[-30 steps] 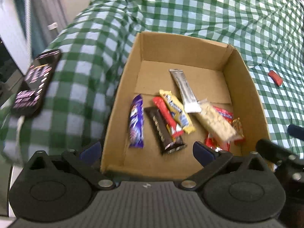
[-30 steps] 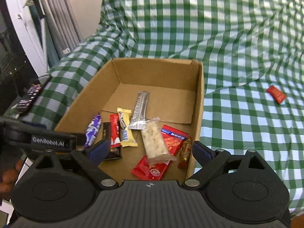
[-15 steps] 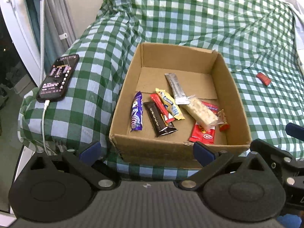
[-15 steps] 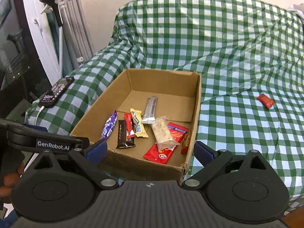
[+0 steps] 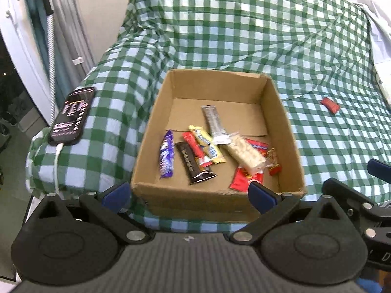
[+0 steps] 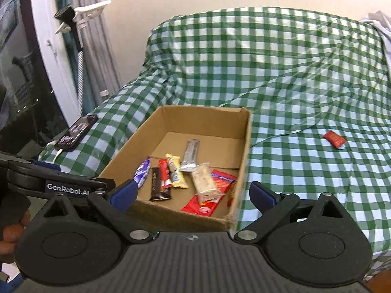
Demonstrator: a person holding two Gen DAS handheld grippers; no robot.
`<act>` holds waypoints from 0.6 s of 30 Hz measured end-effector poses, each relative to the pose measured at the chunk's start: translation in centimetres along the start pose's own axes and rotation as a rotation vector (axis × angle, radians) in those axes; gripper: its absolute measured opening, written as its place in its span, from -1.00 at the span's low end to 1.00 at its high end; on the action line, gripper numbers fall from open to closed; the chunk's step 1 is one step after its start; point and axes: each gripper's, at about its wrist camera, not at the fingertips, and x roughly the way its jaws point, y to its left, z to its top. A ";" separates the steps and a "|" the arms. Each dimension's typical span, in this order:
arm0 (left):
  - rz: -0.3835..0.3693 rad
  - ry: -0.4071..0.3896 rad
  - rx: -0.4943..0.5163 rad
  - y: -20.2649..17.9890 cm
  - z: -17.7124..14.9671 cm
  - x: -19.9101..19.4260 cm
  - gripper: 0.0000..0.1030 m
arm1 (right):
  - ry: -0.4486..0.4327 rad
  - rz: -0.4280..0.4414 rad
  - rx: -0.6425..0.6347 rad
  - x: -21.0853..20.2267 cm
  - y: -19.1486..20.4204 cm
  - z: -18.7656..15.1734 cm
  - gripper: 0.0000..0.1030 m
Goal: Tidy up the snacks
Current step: 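Move the left tool to the red sachet while the right tool approaches the blue stick pack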
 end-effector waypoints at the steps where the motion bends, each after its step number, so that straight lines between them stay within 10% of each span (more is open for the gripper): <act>1: -0.008 0.001 0.004 -0.5 0.5 0.2 0.99 | -0.007 -0.010 0.008 -0.1 -0.5 0.0 0.90; 8: -0.103 0.025 0.062 -8.4 7.3 3.2 0.99 | -0.086 -0.186 0.136 -1.2 -8.9 -0.2 0.90; 18: -0.239 0.074 0.128 -31.1 20.0 16.3 0.99 | -0.122 -0.461 0.411 0.6 -27.6 -1.1 0.91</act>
